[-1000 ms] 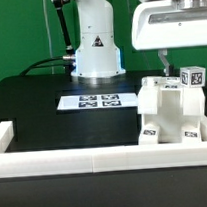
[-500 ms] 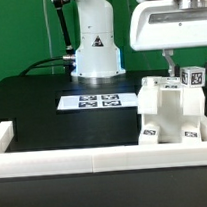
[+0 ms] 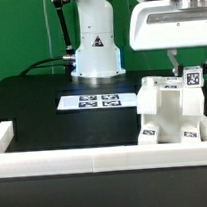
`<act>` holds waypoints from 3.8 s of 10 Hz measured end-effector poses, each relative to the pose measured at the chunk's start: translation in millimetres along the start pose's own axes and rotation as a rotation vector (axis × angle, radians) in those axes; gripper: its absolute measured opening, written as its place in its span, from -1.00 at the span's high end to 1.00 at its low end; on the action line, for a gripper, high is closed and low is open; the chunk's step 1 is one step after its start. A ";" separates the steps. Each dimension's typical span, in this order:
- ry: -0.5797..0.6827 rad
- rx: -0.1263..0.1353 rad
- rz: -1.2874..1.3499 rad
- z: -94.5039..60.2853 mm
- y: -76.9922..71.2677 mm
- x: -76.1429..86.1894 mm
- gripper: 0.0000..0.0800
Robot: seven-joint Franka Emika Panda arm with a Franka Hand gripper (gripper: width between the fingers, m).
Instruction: Assemble chair
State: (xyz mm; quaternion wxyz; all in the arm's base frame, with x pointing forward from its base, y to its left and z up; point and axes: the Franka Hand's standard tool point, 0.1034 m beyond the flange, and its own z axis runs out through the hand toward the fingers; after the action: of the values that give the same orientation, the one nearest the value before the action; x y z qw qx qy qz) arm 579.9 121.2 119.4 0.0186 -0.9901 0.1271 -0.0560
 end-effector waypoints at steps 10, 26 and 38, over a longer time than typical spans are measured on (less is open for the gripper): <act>-0.027 0.005 0.873 0.0 -0.4 -1.9 0.29; -0.062 0.018 0.812 1.2 -7.1 -4.4 -0.62; -0.041 0.012 -0.053 1.6 2.5 -0.1 -0.28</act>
Offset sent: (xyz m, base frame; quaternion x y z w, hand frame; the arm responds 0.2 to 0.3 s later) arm 0.0025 -0.0023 -0.0005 -0.0362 -0.0017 0.2500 0.9676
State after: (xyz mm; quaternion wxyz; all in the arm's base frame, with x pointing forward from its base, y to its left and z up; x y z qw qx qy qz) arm 579.3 118.8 117.7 0.0257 -0.9940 0.1001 -0.0370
